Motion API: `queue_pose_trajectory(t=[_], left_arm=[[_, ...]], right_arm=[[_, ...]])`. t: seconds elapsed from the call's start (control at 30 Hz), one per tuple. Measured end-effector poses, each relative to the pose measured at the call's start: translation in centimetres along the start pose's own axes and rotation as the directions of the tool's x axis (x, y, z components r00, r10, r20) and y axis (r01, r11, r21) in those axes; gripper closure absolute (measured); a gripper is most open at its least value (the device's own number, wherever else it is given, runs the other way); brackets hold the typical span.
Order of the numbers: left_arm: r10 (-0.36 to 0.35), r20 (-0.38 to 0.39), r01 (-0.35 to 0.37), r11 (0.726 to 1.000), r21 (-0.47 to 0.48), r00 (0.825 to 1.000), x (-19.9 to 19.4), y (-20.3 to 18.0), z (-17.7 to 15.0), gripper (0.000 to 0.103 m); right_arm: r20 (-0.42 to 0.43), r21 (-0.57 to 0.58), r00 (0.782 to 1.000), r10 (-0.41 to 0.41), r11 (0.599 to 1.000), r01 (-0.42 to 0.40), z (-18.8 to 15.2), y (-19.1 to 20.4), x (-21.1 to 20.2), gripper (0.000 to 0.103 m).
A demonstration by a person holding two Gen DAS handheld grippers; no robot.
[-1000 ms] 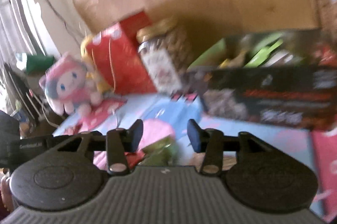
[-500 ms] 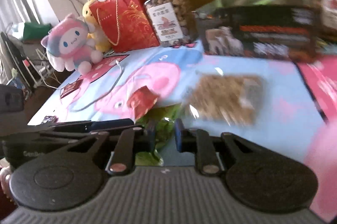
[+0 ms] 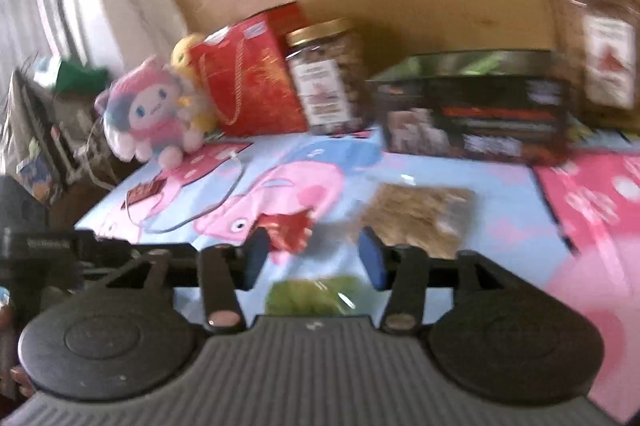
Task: Organize snacks
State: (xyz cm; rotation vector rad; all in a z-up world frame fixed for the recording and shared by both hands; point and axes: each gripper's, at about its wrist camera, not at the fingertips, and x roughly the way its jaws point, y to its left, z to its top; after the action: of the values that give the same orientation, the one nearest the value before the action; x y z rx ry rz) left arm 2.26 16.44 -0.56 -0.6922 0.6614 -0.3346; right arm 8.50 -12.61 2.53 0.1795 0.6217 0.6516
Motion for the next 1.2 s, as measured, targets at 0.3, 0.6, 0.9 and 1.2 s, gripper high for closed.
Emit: queue_pose_trajectory(t=[0.3,0.6,0.9,1.2], left_arm=[[0.023,0.016,-0.022,0.996,-0.081,1.000,0.6,1.8,1.5,0.037],[-0.045,-0.035,0.044,0.998,-0.038,0.998,3.2,0.4,0.6,0.036],[-0.072,-0.074,0.077,0.994,0.076,0.995,5.8,-3.9,1.0,0.056],[-0.163,-0.054,0.171,0.944,0.281,0.985,11.4,-12.9,6.9,0.056]], right_arm=[[-0.139,0.211,0.984,0.110,0.974,-0.079,0.8,-0.6,6.7,0.077],[-0.109,0.526,0.938,0.330,0.819,-0.227,-2.7,-3.5,3.8,0.096],[-0.055,0.291,0.974,0.221,0.936,-0.196,-1.5,-0.6,1.3,0.097],[0.178,0.171,0.983,0.053,0.982,-0.084,3.8,-3.9,-1.7,0.098]])
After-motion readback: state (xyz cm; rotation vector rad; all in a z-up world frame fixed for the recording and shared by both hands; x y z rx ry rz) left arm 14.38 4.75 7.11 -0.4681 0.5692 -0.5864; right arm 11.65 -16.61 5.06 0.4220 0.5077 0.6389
